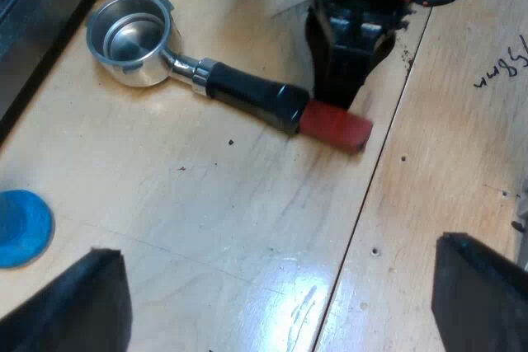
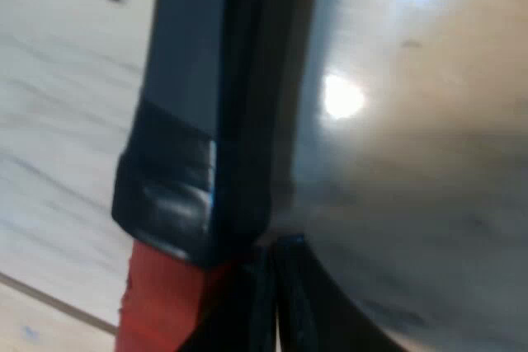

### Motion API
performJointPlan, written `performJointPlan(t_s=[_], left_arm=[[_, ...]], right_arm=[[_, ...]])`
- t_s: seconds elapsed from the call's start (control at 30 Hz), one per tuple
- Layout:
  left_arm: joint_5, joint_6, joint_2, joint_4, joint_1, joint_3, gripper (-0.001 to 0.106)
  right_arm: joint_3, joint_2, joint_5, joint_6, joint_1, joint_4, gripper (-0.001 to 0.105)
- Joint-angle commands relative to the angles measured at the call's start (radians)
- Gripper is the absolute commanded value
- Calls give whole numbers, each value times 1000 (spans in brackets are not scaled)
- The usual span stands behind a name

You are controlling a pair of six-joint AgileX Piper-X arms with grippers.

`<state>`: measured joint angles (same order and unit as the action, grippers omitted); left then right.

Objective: Put the handle in the coffee machine

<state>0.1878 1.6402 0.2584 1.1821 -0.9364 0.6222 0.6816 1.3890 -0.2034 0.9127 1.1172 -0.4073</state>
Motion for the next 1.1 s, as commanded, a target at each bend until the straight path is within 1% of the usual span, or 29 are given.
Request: performJointPlan(t_s=[0.03, 0.17, 0.27, 0.4, 0.5, 0.57, 0.6, 0.67, 0.77, 0.83, 0.87, 0.97, 1.1], left_arm=[[-17, 12, 6, -4, -3, 5, 75], [-20, 12, 6, -4, -3, 5, 75], [-20, 12, 6, 12, -3, 5, 75], [-20, 12, 6, 33, -3, 5, 75], [-37, 12, 6, 42, -3, 25, 75], [-61, 12, 6, 60, -3, 56, 75], [-61, 12, 6, 62, -3, 62, 75], [-64, 12, 6, 79, -3, 94, 75], [-64, 12, 4, 95, -3, 120, 75], [-64, 12, 4, 100, -3, 130, 75], [-64, 12, 4, 100, -3, 130, 75], [-64, 12, 4, 100, -3, 130, 75], [-64, 12, 4, 100, -3, 130, 75]], right_arm=[[7, 29, -37, -16, 3, 46, 0], [22, 59, -50, -19, 5, 54, 0], [73, 101, -56, -19, 6, 60, 0], [115, 129, -56, -19, 6, 60, 0], [169, 177, -64, -19, 6, 60, 0], [201, 205, -64, -19, 6, 60, 0], [207, 207, -64, -19, 6, 60, 0], [253, 244, -64, -14, 6, 60, 0], [295, 281, -64, -14, 6, 62, 0], [306, 289, -64, -14, 6, 67, 0], [332, 316, -64, -14, 6, 77, 0], [367, 347, -64, -14, 6, 82, 0], [397, 365, -54, -13, 6, 82, 0]])
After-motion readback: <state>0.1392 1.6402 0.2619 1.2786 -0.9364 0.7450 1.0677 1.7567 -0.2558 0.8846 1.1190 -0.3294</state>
